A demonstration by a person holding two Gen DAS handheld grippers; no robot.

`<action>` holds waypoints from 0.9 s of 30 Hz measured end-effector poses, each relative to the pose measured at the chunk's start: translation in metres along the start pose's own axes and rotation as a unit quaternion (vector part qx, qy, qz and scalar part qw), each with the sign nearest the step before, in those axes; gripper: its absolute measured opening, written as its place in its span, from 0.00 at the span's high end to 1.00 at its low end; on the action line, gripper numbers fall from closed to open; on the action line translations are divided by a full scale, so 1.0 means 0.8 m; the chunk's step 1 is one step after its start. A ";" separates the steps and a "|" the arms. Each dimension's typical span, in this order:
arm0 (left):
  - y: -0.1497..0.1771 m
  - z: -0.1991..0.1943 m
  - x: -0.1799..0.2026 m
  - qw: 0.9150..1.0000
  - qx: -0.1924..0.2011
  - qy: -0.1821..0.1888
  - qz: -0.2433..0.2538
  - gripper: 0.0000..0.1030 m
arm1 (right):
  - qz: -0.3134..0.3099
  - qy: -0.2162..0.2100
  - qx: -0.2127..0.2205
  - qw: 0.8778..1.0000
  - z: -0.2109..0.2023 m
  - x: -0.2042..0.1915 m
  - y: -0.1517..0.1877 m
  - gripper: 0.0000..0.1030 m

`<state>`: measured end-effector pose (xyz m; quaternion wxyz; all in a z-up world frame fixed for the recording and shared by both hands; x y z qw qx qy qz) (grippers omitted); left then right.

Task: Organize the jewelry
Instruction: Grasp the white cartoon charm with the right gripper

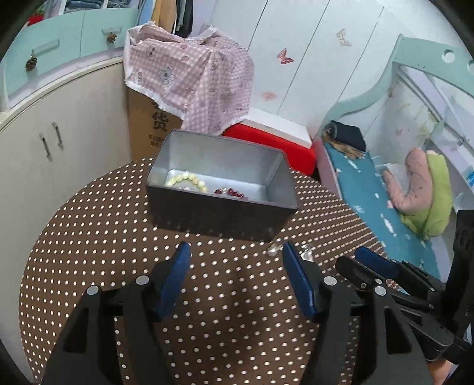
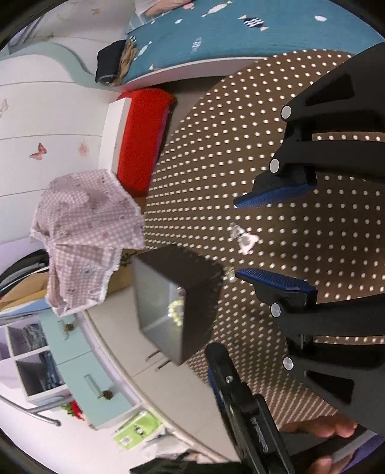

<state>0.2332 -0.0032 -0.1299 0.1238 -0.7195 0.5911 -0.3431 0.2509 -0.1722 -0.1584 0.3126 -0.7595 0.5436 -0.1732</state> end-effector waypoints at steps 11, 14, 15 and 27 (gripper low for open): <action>0.008 0.029 -0.020 0.999 -0.015 -0.035 0.002 0.40 | -0.014 0.020 -0.031 0.999 0.063 -0.022 -0.002 0.53; 0.009 0.036 -0.018 0.999 -0.021 -0.032 0.002 0.40 | -0.029 0.032 -0.030 0.999 0.067 -0.025 -0.003 0.54; 0.009 0.037 -0.017 0.999 -0.022 -0.029 0.002 0.40 | -0.036 0.035 -0.030 0.998 0.068 -0.026 -0.005 0.55; 0.018 0.066 0.026 0.998 -0.041 -0.019 0.030 0.40 | -0.029 0.020 -0.024 0.999 0.048 0.013 0.006 0.78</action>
Point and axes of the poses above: each gripper's, at about its wrist camera, not at the fingertips, and z roughly the way its jaws point, x to its right, y to its underside, the point moved 2 cm from there along z, roughly the way its jaws point, and after that the axes turned 10 degrees about -z, right-handed, at the moved point
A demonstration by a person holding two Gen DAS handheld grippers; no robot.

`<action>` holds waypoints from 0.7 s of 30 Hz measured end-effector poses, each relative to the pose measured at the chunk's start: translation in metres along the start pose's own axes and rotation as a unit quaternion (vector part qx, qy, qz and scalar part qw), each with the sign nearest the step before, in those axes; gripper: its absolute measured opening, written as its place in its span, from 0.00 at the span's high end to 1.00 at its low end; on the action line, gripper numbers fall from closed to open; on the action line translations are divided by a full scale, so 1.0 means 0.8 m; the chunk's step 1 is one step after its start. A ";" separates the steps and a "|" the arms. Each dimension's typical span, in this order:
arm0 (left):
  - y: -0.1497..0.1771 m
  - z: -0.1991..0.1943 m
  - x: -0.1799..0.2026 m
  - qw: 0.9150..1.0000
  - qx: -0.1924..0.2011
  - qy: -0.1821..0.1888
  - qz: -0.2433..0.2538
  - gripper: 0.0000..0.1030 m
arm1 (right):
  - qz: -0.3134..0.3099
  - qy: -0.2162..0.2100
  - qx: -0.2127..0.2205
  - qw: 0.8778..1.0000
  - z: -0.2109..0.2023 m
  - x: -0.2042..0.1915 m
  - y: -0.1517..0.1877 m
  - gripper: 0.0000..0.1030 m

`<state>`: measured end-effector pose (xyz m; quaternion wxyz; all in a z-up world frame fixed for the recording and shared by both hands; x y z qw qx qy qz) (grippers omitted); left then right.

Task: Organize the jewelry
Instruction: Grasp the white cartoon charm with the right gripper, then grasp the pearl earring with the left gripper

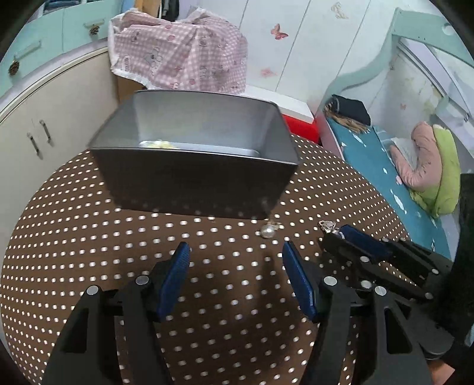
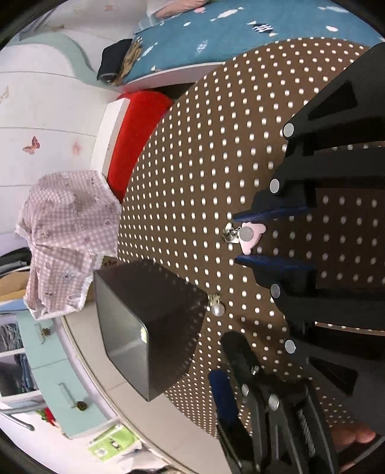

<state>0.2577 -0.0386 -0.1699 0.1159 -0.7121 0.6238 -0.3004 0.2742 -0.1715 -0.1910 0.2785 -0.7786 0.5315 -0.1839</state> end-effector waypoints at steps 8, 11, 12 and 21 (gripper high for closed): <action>-0.010 0.023 0.022 1.000 -0.007 -0.007 0.006 0.40 | 0.016 -0.018 0.013 1.000 -0.014 0.026 0.004 0.78; -0.012 0.027 0.026 1.000 -0.004 -0.015 0.016 0.41 | 0.021 -0.025 0.017 0.999 -0.016 0.029 0.004 0.78; -0.012 0.028 0.027 1.000 -0.003 -0.018 0.019 0.41 | 0.022 -0.028 0.018 0.999 -0.016 0.030 0.004 0.78; -0.013 0.032 0.035 0.998 0.000 -0.035 0.055 0.81 | 0.026 -0.037 0.019 0.999 -0.011 0.028 0.001 0.77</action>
Point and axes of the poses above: each gripper's, at about its wrist camera, not at the fingertips, and z roughly the way its jaws point, x to its right, y to its underside, the point moved 2 cm from there along z, roughly the way its jaws point, and after that the axes turned 10 degrees about -z, right-handed, at the moved point
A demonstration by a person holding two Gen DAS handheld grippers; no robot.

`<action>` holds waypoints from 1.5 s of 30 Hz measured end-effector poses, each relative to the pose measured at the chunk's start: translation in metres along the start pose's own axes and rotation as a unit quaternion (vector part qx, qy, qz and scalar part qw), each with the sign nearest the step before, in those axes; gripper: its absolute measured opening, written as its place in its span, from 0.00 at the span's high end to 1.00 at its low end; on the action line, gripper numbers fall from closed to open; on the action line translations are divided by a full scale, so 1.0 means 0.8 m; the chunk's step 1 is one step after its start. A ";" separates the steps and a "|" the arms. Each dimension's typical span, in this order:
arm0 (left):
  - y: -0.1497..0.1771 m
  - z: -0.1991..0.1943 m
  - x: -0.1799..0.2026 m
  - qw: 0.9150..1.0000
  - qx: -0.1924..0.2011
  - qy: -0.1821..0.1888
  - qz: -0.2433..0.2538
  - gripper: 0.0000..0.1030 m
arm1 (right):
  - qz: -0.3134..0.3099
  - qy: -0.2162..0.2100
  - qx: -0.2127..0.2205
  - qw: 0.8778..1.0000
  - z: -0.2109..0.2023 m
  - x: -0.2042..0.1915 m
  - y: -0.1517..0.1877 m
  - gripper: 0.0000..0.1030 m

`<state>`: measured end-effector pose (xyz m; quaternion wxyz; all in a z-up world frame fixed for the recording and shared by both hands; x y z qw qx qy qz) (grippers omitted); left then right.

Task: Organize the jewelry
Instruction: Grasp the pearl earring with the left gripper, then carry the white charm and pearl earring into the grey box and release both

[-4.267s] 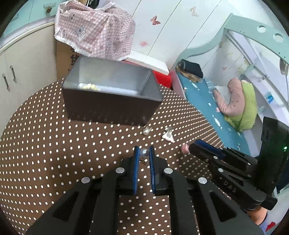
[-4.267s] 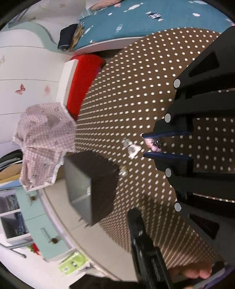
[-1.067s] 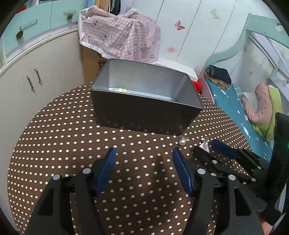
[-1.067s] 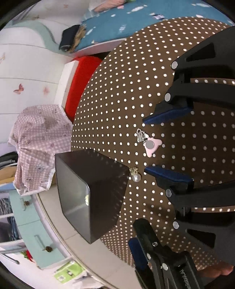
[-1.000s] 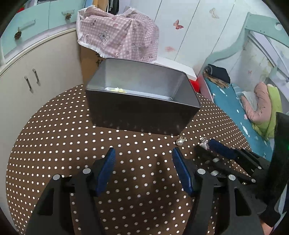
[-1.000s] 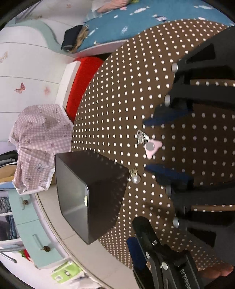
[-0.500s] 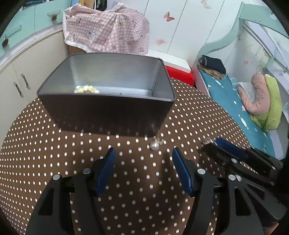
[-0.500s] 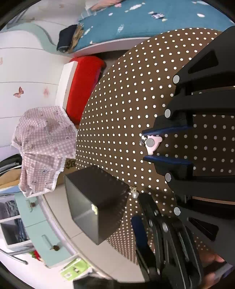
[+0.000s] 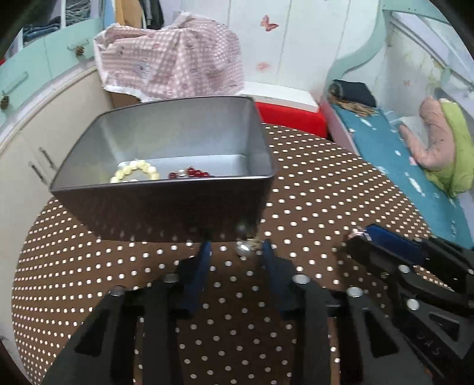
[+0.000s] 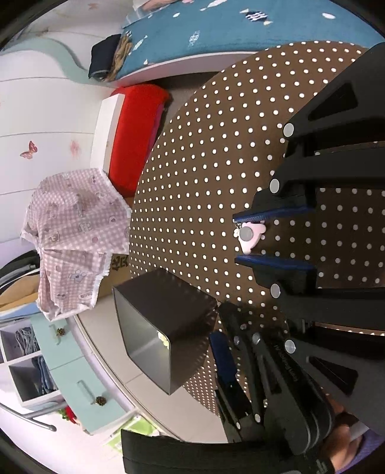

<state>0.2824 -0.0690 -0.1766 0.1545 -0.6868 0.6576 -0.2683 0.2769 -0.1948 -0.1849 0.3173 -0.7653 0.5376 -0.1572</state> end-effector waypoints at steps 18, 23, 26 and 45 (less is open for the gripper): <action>0.016 -0.018 -0.015 0.998 -0.005 0.052 -0.016 0.92 | 0.002 -0.005 0.001 1.000 -0.008 -0.018 -0.001 0.77; 0.010 -0.012 -0.003 0.999 0.004 0.038 -0.008 0.70 | 0.003 -0.008 0.000 1.000 -0.007 -0.012 0.001 0.78; 0.005 -0.005 0.003 1.000 0.005 0.024 -0.005 0.70 | 0.006 -0.011 0.001 1.000 -0.007 -0.006 0.002 0.77; 0.009 -0.016 0.005 0.998 -0.006 0.065 -0.009 0.91 | 0.008 -0.024 0.011 1.000 -0.009 0.008 0.003 0.77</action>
Point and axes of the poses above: each gripper's, at about its wrist camera, not at the fingertips, and z roughly the way its jaws point, x to its right, y to its underside, the point moved 2 cm from there along z, roughly the way its jaws point, and after that the axes turned 10 degrees about -z, right-handed, at the moved point
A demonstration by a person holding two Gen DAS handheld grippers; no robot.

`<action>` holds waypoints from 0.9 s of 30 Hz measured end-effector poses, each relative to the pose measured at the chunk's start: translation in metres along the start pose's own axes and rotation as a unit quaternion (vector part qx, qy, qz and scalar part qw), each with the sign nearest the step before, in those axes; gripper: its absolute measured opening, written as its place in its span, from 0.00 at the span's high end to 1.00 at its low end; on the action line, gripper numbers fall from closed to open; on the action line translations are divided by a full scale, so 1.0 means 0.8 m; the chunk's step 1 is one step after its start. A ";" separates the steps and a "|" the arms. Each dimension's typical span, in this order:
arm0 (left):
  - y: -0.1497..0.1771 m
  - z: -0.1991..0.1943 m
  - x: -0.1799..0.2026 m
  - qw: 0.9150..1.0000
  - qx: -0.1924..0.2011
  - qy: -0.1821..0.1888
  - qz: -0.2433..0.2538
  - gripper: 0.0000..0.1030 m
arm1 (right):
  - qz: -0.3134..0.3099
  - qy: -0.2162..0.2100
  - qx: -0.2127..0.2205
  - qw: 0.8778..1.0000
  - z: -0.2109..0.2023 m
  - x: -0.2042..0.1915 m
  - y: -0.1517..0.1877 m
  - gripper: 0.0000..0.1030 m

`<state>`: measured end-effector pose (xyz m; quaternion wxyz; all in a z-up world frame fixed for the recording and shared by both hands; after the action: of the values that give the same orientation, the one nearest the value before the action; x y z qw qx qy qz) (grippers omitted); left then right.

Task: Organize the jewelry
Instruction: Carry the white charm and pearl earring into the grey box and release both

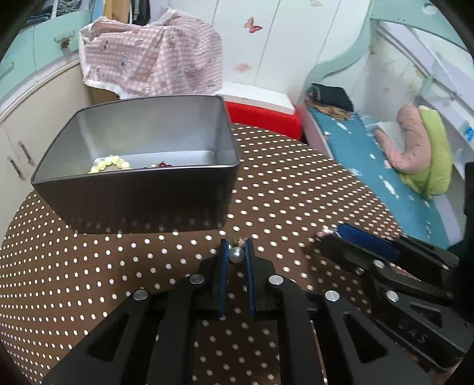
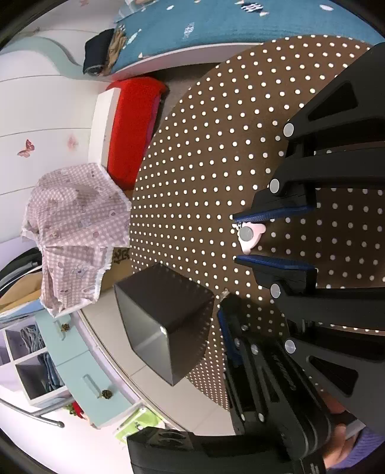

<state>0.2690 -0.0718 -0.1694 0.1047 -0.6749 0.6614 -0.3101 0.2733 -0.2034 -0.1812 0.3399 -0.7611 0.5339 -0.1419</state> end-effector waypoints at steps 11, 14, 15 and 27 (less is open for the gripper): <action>-0.016 -0.093 -0.008 0.997 0.048 0.059 0.000 0.91 | -0.020 0.007 0.032 0.999 -0.042 -0.037 -0.039 0.78; -0.034 -0.116 -0.016 0.996 0.069 0.056 0.003 0.91 | -0.025 0.005 0.043 0.999 -0.052 -0.049 -0.059 0.78; -0.042 -0.120 -0.021 0.996 0.071 0.055 0.002 0.91 | -0.025 0.004 0.047 0.999 -0.054 -0.053 -0.066 0.78; -0.111 -0.077 -0.087 0.998 0.024 0.051 -0.036 0.91 | -0.027 -0.019 0.033 0.999 -0.005 -0.097 -0.136 0.78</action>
<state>0.3126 0.0202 -0.0916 0.0760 -0.6789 0.6336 -0.3630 0.3185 -0.1130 -0.0940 0.3711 -0.7662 0.5016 -0.1540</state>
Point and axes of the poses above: each gripper's, at about its wrist camera, not at the fingertips, and z roughly the way its jaws point, x to its right, y to its underside, the point moved 2 cm from there along z, roughly the way its jaws point, and after that the axes turned 10 degrees about -z, right-handed, at the moved point
